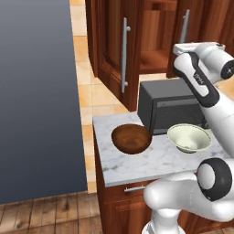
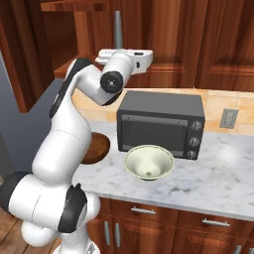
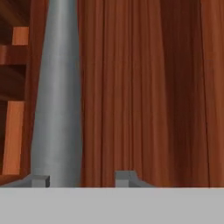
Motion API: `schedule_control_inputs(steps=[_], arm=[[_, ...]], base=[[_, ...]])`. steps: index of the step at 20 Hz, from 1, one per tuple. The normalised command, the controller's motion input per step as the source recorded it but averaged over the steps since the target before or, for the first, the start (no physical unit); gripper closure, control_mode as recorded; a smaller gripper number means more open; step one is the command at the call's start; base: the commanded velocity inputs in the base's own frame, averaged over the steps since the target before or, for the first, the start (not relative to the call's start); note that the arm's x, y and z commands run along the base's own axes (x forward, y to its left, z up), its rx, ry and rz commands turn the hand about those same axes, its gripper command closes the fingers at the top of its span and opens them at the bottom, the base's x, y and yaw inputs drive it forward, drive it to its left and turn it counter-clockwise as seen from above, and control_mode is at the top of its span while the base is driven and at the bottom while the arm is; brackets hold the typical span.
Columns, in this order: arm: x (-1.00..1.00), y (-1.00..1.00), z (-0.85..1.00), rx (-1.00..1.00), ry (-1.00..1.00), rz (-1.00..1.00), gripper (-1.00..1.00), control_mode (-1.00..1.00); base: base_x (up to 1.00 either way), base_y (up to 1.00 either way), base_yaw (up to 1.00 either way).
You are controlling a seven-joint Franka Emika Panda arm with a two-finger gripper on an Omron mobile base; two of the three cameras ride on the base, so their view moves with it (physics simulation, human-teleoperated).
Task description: Open the cabinet. Pick the bowls from the counter and place them in the cabinet. Then close the cabinet.
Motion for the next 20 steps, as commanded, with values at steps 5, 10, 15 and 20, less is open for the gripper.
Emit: schedule_control_inputs(steps=[5,10,15,20], arm=[[-1.00,-0.81,0.21,0.02,0.00,-0.05,1.00,-1.00],[-1.00,-0.99,0.20,0.08,0.01,-0.08,1.00,-1.00],[-1.00,-1.00,0.19,0.12,0.13,-0.12,1.00,-1.00],[-1.00,-0.59,-0.15,0.02,0.09,-0.10,-1.00,-1.00]], base=[[0.00,0.00,0.00],[0.00,0.00,0.00],[0.00,0.00,0.00],[0.00,0.00,0.00]])
